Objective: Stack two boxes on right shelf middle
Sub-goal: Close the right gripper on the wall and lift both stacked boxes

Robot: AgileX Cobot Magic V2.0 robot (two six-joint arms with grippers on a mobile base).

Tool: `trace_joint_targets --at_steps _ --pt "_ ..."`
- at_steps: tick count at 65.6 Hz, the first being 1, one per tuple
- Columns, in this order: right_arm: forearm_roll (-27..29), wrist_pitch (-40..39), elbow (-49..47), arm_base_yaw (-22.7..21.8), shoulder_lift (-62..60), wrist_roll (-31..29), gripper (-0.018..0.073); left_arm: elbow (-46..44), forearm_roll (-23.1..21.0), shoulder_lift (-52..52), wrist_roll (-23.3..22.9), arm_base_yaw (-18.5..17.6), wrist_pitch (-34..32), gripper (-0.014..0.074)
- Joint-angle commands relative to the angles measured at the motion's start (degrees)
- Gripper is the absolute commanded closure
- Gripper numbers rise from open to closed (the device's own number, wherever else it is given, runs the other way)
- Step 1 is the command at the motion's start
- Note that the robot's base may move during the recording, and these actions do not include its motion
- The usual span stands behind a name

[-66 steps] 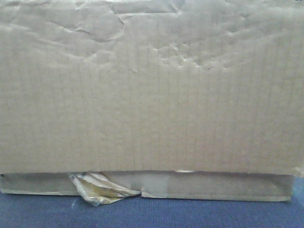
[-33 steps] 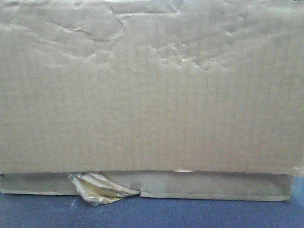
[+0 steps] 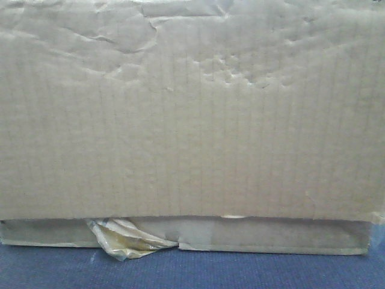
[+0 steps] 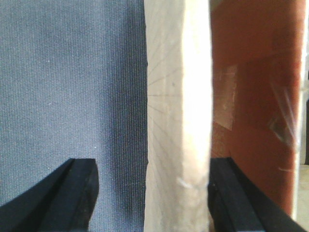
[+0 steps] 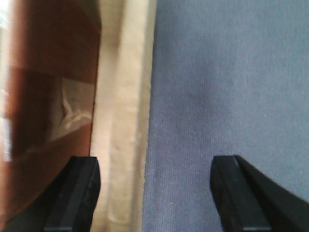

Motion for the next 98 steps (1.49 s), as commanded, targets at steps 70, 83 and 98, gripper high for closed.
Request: trace_joint_targets --at_steps 70,83,98 --pt "-9.56 -0.18 -0.98 3.03 -0.86 3.11 0.0718 0.06 13.61 -0.30 -12.61 -6.69 -0.19 0.0708" --pt "-10.87 -3.77 -4.02 4.00 -0.86 3.11 0.0718 -2.02 12.79 -1.04 -12.59 -5.99 -1.03 0.0708" --pt "-14.05 -11.04 -9.31 4.00 -0.86 3.25 0.0718 -8.50 12.99 -1.04 -12.48 -2.61 -6.64 0.0708"
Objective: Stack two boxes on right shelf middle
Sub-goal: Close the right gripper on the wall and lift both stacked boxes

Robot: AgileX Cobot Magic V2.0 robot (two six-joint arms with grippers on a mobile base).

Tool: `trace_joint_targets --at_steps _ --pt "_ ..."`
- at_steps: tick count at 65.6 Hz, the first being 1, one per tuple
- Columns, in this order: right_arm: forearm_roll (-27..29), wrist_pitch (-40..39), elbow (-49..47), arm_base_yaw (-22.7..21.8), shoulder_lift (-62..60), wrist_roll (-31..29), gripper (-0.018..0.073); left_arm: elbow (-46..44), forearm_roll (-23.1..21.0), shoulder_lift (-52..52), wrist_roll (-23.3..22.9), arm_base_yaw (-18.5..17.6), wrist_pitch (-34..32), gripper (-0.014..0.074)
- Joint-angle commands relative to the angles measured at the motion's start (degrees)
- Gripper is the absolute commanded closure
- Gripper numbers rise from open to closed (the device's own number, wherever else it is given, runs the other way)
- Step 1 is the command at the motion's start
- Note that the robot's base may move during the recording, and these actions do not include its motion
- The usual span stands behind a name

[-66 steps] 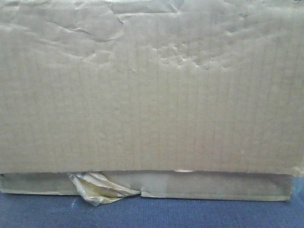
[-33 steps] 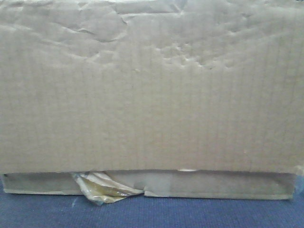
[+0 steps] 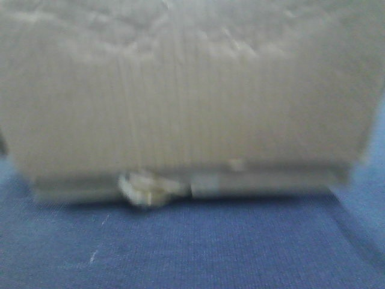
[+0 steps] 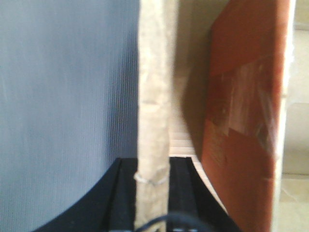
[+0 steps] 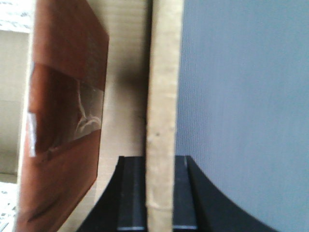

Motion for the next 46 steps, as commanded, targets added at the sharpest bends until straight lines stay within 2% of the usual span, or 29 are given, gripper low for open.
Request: trace_joint_targets --at_steps 1,7,11,17,29,46 --pt "-3.44 -5.40 -2.61 0.01 -0.86 0.18 0.0718 -3.04 1.76 -1.06 -0.32 1.97 -3.60 0.0708" --pt "-3.95 -9.63 -3.89 0.01 -0.86 0.30 0.0718 -5.28 1.76 -1.06 0.44 3.61 -6.63 0.0708" --pt "-4.80 -12.66 -4.42 0.01 -0.86 2.70 0.0718 -6.70 1.76 -1.06 1.83 4.51 -8.70 0.0708" --pt "-8.34 -15.79 -4.79 0.01 -0.86 8.08 0.0718 -8.14 1.76 -1.06 2.48 5.22 -11.64 0.0708" --pt "-14.16 -17.91 -5.15 0.01 -0.86 12.49 0.0718 -9.10 3.46 -1.06 3.06 5.22 -16.48 0.0708" --pt "-18.28 -21.79 -5.15 -0.13 -0.11 13.96 0.0718 -9.56 5.34 -1.21 3.06 5.22 -19.67 0.0708"
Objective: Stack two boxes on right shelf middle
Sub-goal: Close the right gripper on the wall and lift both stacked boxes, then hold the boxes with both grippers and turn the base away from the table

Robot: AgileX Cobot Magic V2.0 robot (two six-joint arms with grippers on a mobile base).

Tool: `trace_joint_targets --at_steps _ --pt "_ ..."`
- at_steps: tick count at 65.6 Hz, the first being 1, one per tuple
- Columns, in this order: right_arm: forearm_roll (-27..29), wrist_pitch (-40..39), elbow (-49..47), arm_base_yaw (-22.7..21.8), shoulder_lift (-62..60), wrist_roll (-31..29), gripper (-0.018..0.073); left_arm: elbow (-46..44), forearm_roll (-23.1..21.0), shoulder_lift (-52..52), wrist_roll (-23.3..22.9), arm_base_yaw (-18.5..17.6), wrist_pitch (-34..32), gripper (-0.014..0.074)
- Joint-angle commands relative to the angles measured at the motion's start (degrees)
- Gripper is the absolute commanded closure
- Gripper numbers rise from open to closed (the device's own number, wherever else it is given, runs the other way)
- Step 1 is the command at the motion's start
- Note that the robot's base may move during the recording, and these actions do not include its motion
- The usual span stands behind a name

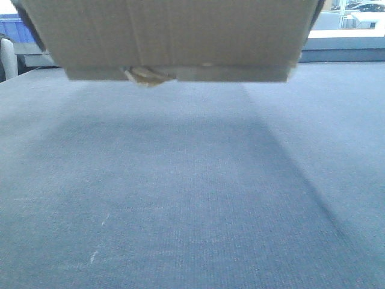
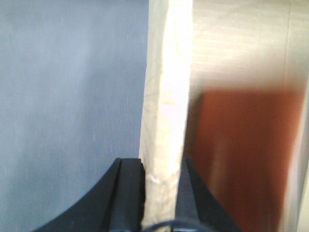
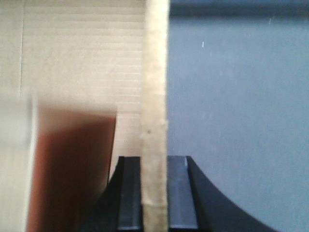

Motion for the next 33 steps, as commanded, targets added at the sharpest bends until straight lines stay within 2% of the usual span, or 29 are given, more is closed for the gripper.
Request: trace_joint_targets --at_steps 1,8,20,33 --pt "-2.94 -4.37 -0.85 -0.26 -0.29 1.59 0.0718 -0.96 1.62 -1.10 -0.24 0.33 -3.04 0.0708" --pt "-3.03 -6.10 -0.85 -1.31 -0.21 3.87 0.0718 -0.96 2.04 -1.34 -0.24 0.33 -2.94 0.0708" --pt "-3.15 -9.77 -0.85 -2.24 -0.21 3.87 0.0718 -0.96 5.70 -1.85 -0.24 0.33 -4.97 0.0708" --pt "-3.15 -10.32 -0.85 -2.24 -0.21 3.87 0.0718 -0.96 5.66 -1.85 -0.24 0.33 -5.57 0.0708"
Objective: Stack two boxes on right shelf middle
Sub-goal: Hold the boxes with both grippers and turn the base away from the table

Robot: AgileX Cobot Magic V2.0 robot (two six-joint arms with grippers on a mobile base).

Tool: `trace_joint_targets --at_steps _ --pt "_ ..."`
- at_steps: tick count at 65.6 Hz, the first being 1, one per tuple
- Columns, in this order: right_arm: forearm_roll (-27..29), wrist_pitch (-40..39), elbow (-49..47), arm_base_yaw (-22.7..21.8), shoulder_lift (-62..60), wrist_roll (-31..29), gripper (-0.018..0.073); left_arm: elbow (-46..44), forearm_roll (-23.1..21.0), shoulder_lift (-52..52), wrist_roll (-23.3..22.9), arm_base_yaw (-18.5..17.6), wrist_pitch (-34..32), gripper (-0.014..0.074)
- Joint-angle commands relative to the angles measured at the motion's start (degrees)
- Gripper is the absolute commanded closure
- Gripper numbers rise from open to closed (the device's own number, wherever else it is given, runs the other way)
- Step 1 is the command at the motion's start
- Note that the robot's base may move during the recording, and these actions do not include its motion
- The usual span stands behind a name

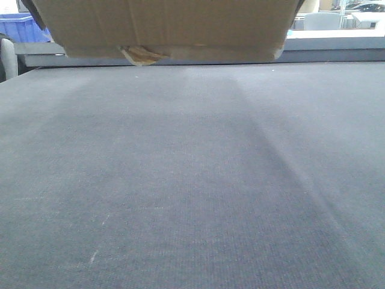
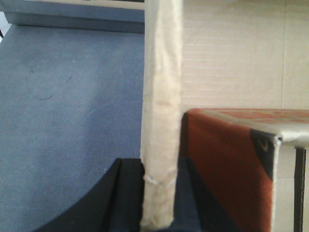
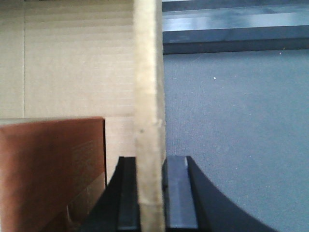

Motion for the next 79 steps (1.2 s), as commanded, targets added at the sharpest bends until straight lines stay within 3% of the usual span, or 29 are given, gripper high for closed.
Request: trace_joint_targets --at_steps 1,79 --pt "-2.12 -3.00 -0.85 -0.57 -0.42 0.53 0.0718 -0.62 1.44 -1.07 -0.24 0.33 -2.09 0.0708" --pt "-2.12 -8.59 -0.85 -0.57 -0.42 0.53 0.0718 -0.62 1.44 -1.07 -0.24 0.33 -3.08 0.0708"
